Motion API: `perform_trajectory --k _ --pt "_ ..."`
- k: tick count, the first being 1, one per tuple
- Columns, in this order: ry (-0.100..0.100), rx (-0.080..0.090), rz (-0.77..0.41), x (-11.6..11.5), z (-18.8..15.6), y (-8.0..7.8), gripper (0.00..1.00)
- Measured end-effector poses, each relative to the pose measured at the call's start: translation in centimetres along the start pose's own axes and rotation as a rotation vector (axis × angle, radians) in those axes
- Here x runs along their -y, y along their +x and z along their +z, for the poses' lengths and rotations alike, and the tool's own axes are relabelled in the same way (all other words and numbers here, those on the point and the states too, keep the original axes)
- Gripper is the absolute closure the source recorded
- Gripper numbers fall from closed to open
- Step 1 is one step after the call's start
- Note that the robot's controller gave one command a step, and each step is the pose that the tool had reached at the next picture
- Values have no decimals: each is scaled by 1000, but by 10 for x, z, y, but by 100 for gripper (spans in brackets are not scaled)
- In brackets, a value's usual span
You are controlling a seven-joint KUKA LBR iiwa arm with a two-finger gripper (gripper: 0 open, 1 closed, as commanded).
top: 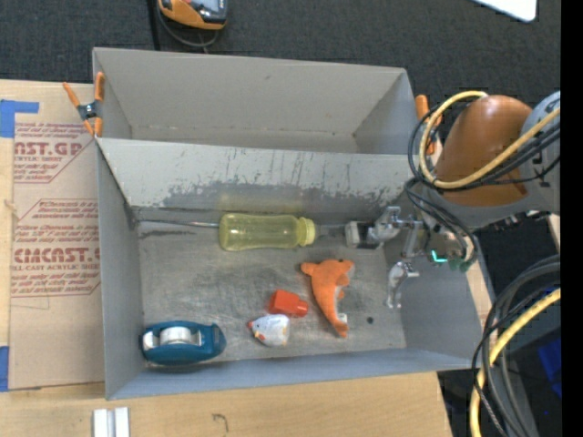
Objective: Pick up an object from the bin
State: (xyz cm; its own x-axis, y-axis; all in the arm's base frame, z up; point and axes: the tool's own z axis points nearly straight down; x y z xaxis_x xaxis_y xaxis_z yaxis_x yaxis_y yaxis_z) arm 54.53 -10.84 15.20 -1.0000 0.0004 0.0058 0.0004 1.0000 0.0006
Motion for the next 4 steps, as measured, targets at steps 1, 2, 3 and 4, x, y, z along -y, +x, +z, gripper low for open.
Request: perform_trajectory --k 1,2,3,4 --pt "1 7 -1 0 -4 -2 0" --pt "0 6 30 -53 73 22 100" --pt "0 6 30 -53 73 22 100" --pt "0 -2 -19 -49 31 32 100"
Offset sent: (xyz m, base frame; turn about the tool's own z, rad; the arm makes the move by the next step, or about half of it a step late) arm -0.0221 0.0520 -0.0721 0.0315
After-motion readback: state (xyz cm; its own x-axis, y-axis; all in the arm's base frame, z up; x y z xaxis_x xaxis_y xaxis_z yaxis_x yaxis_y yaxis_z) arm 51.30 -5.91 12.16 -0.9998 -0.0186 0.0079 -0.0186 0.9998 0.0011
